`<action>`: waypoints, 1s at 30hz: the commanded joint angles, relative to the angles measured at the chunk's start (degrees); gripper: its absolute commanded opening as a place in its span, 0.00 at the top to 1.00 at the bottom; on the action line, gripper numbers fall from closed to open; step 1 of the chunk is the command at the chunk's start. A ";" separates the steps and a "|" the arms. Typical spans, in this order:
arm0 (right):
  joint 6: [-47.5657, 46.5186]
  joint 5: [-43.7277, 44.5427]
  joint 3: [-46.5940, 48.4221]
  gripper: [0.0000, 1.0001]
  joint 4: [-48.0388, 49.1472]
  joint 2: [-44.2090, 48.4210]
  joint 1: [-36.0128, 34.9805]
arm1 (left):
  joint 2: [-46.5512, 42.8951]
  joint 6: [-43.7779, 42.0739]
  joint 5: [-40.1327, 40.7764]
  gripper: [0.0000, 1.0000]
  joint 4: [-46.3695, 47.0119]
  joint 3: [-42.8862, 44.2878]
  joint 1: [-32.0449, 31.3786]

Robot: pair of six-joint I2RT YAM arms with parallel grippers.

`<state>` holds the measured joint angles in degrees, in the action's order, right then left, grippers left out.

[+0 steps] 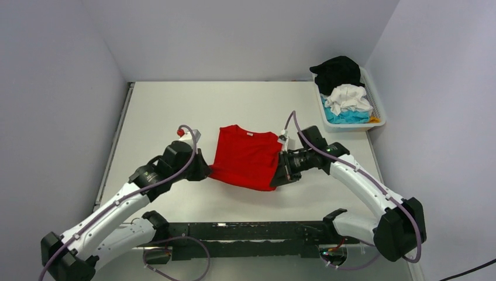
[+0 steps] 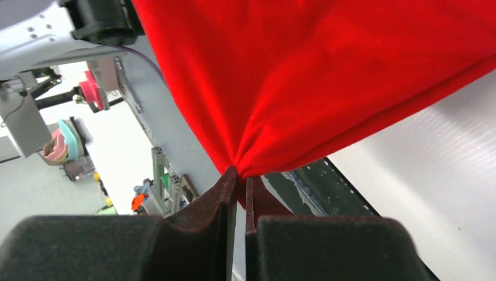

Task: Fold and stack the t-shirts
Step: Fold the long partially folded tshirt into a neat square

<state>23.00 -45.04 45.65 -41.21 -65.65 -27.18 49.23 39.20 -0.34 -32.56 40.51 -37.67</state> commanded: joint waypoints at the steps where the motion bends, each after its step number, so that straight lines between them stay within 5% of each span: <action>1: -3.61 -5.13 4.80 0.92 -4.34 1.58 4.79 | -2.49 -2.12 1.42 1.00 1.47 2.41 0.08; 11: 9.07 -4.12 5.27 0.93 19.83 -2.79 13.92 | 11.15 -7.35 7.94 1.00 12.06 14.57 4.69; 18: 7.32 6.51 11.10 0.93 21.89 -14.86 17.50 | 26.41 -8.34 6.21 1.00 20.41 20.60 12.14; 30: 11.46 8.13 16.05 0.89 30.45 -33.92 20.29 | 46.53 -10.63 7.28 1.00 18.45 32.25 15.55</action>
<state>33.34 -41.52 58.94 -13.72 -96.66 -8.14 92.38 30.96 3.27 -14.59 68.88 -24.58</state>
